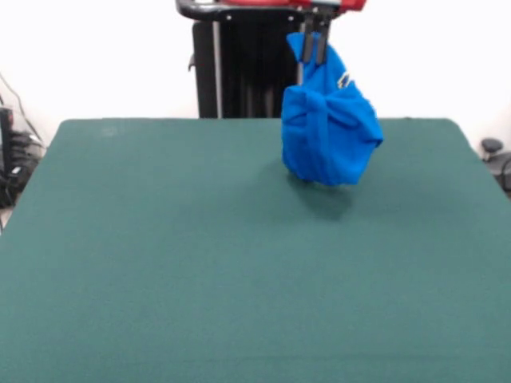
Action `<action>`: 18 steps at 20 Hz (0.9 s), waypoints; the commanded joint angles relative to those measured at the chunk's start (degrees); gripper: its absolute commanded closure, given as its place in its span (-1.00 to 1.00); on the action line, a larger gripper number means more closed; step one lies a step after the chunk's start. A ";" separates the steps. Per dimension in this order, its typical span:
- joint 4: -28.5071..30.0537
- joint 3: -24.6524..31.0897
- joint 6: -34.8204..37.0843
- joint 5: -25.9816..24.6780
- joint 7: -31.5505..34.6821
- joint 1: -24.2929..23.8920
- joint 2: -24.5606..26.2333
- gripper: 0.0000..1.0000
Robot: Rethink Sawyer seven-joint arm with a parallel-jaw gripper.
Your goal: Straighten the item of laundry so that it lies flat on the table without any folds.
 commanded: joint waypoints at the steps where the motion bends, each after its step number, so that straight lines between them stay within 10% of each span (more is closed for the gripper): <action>1: -3.32 -2.61 11.97 3.54 20.38 5.47 -2.57 1.00; 18: -6.17 -8.73 17.63 3.67 28.83 13.51 -3.91 1.00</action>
